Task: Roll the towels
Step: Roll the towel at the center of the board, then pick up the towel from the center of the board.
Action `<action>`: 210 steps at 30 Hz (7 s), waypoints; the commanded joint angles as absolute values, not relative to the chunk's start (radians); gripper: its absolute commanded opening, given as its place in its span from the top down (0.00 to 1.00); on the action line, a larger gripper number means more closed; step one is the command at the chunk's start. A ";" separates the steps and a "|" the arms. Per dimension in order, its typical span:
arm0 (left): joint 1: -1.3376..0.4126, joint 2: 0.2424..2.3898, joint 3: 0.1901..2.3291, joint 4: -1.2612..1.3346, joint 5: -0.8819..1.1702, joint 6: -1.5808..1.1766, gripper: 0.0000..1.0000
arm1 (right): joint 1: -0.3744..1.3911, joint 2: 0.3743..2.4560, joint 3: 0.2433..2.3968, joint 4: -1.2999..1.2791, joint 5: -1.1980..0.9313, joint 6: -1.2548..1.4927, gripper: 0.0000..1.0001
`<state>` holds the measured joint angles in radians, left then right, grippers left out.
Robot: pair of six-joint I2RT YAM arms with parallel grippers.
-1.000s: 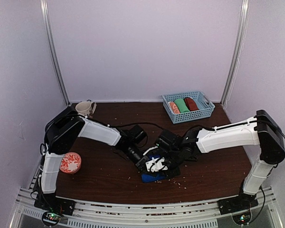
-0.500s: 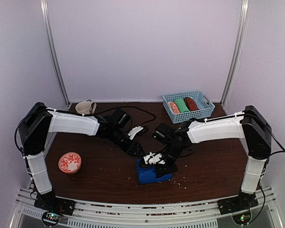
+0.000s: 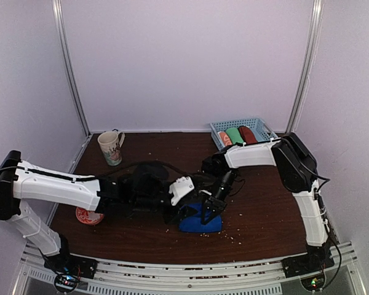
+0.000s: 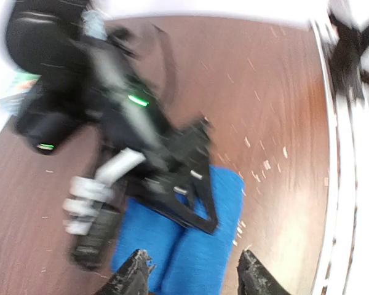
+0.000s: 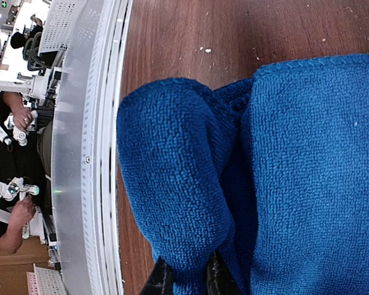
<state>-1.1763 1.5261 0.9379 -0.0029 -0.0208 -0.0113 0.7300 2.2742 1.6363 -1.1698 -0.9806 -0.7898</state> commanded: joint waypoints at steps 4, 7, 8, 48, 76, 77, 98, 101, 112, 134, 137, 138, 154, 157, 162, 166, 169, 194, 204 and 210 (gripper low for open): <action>-1.235 1.689 1.002 -0.049 -0.074 0.145 0.48 | 0.732 2.369 1.622 -1.232 -0.834 -0.801 0.90; -1.249 1.749 1.040 -0.072 -0.072 0.184 0.49 | 0.732 2.371 1.624 -1.224 -0.832 -0.793 0.90; -1.253 1.767 1.051 -0.081 -0.078 0.199 0.49 | 0.732 2.372 1.626 -1.223 -0.834 -0.790 0.90; -1.275 1.966 1.126 -0.241 -0.250 0.213 0.81 | 0.660 1.993 1.806 -1.357 -0.835 -0.781 0.56; -0.878 2.198 1.357 -0.381 0.771 -0.104 0.80 | 1.010 1.510 1.081 -0.592 -0.099 -0.681 0.49; -0.876 2.201 1.355 -0.380 0.774 -0.106 0.80 | 1.017 1.524 1.068 -0.554 -0.075 -0.669 0.48; -0.863 2.169 1.350 -0.391 0.754 -0.066 0.74 | 1.028 1.783 1.049 -0.445 -0.137 -0.733 0.71; -0.862 2.101 1.337 -0.372 0.658 -0.068 0.63 | 1.025 1.810 1.085 -0.541 -0.201 -0.737 0.81; -0.828 1.844 1.201 -0.267 0.507 -0.102 0.48 | 1.015 1.826 1.148 -0.732 -0.368 -0.688 0.86; -1.317 1.519 1.097 -0.326 -0.351 0.243 0.56 | 0.844 2.244 1.580 -1.112 -0.651 -0.619 0.86; -1.331 1.553 1.094 -0.309 -0.306 0.241 0.55 | 0.837 2.243 1.578 -1.111 -0.647 -0.616 0.85; -1.332 1.568 1.095 -0.305 -0.288 0.242 0.55 | 0.835 2.244 1.577 -1.111 -0.645 -0.618 0.85; -1.305 1.856 1.128 -0.294 -0.351 0.249 0.47 | 0.834 2.238 1.553 -1.091 -0.648 -0.618 0.84; -1.300 1.868 1.115 -0.276 -0.361 0.252 0.48 | 0.834 2.238 1.552 -1.094 -0.657 -0.620 0.84; -1.294 1.899 1.106 -0.261 -0.360 0.262 0.53 | 0.834 2.240 1.568 -1.113 -0.672 -0.630 0.84; -1.283 1.916 1.106 -0.269 -0.324 0.269 0.63 | 0.832 2.216 1.569 -1.117 -0.683 -0.649 0.80; -1.269 1.926 1.103 -0.281 -0.295 0.264 0.71 | 0.822 2.140 1.555 -1.095 -0.663 -0.652 0.68; -1.024 2.128 1.362 -0.588 0.410 0.087 0.80 | 0.497 1.416 1.445 -0.947 -0.929 -0.612 0.58; -0.980 2.206 1.418 -0.627 0.545 -0.010 0.82 | 0.592 1.406 1.481 -1.033 -0.843 -0.717 0.61; -0.973 2.236 1.425 -0.635 0.662 -0.038 0.83 | 0.626 1.411 1.506 -1.022 -0.836 -0.705 0.61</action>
